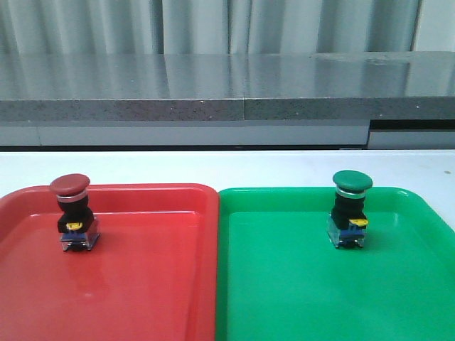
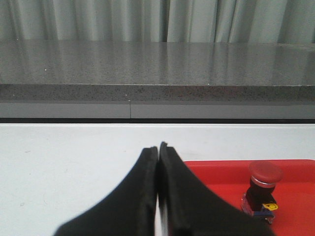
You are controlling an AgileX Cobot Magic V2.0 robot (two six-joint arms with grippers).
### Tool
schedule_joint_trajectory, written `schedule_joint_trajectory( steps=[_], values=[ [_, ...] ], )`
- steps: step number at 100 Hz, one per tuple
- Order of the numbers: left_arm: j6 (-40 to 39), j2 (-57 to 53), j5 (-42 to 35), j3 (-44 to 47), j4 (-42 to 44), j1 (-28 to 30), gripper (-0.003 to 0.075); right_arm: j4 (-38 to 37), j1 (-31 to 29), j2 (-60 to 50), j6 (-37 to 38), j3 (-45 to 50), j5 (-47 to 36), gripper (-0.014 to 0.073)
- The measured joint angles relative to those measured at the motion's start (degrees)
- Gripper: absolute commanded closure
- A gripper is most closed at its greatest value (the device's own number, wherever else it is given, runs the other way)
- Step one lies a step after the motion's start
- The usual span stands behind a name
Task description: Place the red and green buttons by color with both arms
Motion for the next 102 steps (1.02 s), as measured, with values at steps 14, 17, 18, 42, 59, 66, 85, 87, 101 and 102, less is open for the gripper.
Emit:
schedule_joint_trajectory(
  steps=[14, 17, 18, 42, 59, 66, 85, 87, 101, 102],
  values=[
    [0.0, 0.0, 0.0, 0.0, 0.0, 0.0, 0.0739, 0.1, 0.0, 0.0, 0.0, 0.4, -3.2, 0.0660],
    [0.0, 0.0, 0.0, 0.0, 0.0, 0.0, 0.0739, 0.1, 0.0, 0.0, 0.0, 0.4, -3.8, 0.0660],
    [0.0, 0.0, 0.0, 0.0, 0.0, 0.0, 0.0739, 0.1, 0.0, 0.0, 0.0, 0.4, -4.0, 0.0660],
    [0.0, 0.0, 0.0, 0.0, 0.0, 0.0, 0.0740, 0.1, 0.0, 0.0, 0.0, 0.4, -5.1, 0.0660],
    [0.0, 0.0, 0.0, 0.0, 0.0, 0.0, 0.0739, 0.1, 0.0, 0.0, 0.0, 0.4, -5.1, 0.0660],
    [0.0, 0.0, 0.0, 0.0, 0.0, 0.0, 0.0739, 0.1, 0.0, 0.0, 0.0, 0.4, -5.1, 0.0660],
    [0.0, 0.0, 0.0, 0.0, 0.0, 0.0, 0.0739, 0.1, 0.0, 0.0, 0.0, 0.4, -5.1, 0.0660],
    [0.0, 0.0, 0.0, 0.0, 0.0, 0.0, 0.0739, 0.1, 0.0, 0.0, 0.0, 0.4, -5.1, 0.0660],
    [0.0, 0.0, 0.0, 0.0, 0.0, 0.0, 0.0739, 0.1, 0.0, 0.0, 0.0, 0.4, -5.1, 0.0660],
    [0.0, 0.0, 0.0, 0.0, 0.0, 0.0, 0.0739, 0.1, 0.0, 0.0, 0.0, 0.4, -5.1, 0.0660]
  ],
)
